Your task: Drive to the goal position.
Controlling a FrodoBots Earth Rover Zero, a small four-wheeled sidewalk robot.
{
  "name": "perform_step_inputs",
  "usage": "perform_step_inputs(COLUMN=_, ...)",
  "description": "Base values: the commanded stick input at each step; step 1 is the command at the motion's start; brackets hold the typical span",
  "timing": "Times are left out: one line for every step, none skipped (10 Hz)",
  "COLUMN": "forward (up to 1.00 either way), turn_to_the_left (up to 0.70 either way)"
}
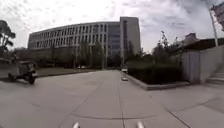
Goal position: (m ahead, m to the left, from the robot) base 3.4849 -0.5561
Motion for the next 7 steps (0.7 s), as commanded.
perform_step_inputs(forward=0.7, turn_to_the_left=0.1)
perform_step_inputs(forward=0.7, turn_to_the_left=0.02)
perform_step_inputs(forward=0.7, turn_to_the_left=0.0)
perform_step_inputs(forward=0.7, turn_to_the_left=0.0)
perform_step_inputs(forward=0.7, turn_to_the_left=0.0)
perform_step_inputs(forward=0.7, turn_to_the_left=0.0)
perform_step_inputs(forward=0.7, turn_to_the_left=0.0)
